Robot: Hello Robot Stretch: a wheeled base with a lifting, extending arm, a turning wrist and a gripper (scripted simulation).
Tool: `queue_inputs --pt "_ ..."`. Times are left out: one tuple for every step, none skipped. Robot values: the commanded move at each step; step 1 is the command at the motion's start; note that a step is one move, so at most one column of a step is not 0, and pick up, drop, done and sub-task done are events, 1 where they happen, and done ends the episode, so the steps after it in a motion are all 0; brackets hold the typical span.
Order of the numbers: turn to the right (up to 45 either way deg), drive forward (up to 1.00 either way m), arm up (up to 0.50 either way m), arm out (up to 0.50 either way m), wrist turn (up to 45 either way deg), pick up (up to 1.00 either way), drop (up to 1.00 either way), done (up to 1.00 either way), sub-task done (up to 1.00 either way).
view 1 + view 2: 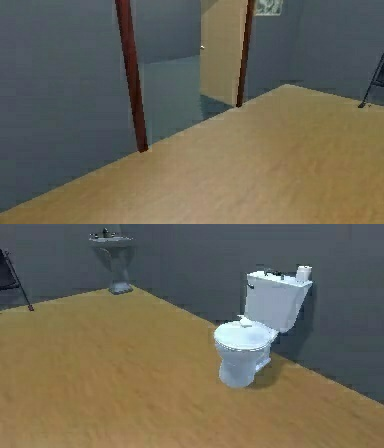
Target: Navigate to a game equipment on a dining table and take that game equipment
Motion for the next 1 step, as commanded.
queue_inputs --pt "0.0 1.0 0.0 0.0 0.0 0.0 0.0 0.0 0.0"
